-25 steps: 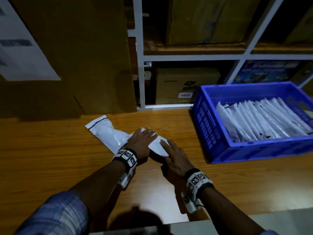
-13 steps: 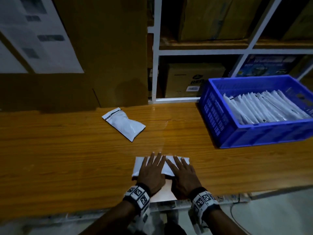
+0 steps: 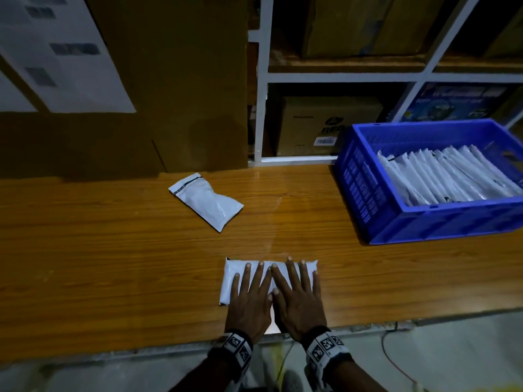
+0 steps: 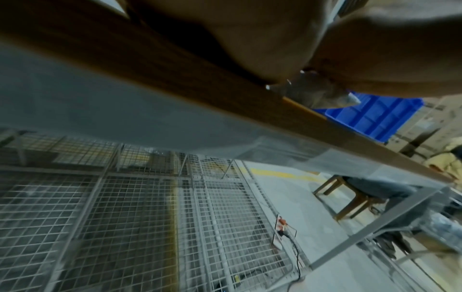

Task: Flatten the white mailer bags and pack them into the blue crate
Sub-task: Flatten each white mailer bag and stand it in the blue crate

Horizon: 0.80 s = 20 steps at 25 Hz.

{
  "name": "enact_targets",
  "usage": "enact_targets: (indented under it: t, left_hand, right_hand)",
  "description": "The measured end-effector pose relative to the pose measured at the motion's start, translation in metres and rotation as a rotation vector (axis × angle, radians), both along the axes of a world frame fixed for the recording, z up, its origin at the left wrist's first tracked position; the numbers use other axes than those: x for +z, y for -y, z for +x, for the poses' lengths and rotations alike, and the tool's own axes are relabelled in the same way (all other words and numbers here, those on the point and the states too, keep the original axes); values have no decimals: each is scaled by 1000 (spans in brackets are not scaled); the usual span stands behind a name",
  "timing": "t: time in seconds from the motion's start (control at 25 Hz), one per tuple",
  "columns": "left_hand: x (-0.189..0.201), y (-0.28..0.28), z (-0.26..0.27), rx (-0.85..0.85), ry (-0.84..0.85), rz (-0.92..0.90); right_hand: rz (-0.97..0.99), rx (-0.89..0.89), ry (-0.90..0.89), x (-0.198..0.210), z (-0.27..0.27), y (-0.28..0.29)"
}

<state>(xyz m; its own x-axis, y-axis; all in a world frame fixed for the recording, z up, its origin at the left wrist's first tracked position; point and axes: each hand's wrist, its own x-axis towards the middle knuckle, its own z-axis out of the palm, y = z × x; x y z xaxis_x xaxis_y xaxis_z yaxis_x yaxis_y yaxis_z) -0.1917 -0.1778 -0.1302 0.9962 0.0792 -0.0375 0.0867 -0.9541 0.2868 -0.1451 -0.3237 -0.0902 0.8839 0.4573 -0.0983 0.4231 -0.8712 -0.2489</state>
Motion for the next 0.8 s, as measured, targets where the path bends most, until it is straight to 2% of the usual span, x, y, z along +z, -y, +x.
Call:
enact_targets:
  t: [0.36,0.8]
  left_hand:
    - [-7,0,6,-17,111,-20]
    - [-2,0,13,7,33,-1]
  right_hand:
    - [24,-5,15,-20,12,3]
    - [4,21,-24,-30,22,3]
